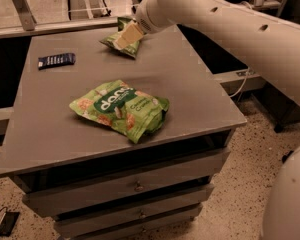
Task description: Move green jalapeno chip bag near green rice chip bag
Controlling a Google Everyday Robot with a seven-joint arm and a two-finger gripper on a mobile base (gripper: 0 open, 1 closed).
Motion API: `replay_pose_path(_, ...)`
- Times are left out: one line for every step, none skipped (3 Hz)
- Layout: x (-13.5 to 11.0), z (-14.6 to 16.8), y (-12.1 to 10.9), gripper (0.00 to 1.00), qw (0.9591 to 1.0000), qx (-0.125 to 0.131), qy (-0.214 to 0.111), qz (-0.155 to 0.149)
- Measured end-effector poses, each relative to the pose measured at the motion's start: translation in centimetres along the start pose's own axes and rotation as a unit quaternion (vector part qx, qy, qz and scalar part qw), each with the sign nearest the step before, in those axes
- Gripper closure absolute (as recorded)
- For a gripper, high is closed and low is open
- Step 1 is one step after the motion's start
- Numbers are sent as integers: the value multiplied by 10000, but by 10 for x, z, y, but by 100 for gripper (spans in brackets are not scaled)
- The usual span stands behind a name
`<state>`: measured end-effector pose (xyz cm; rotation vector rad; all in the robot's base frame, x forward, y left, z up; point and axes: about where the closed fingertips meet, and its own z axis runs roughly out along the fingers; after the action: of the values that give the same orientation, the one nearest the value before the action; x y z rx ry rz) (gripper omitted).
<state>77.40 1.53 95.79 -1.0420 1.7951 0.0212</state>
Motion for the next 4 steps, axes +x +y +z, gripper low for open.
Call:
replay_pose_path(-3,1,1,0,9992,7,-47,405)
replay_pose_path(-3,1,1,0,9992,4,-45,406)
replay_pose_path(0,6,-2,0,9969,-132,-123,763)
replay_pose_path(5,28,-20,0,9910,-93,-268,1309)
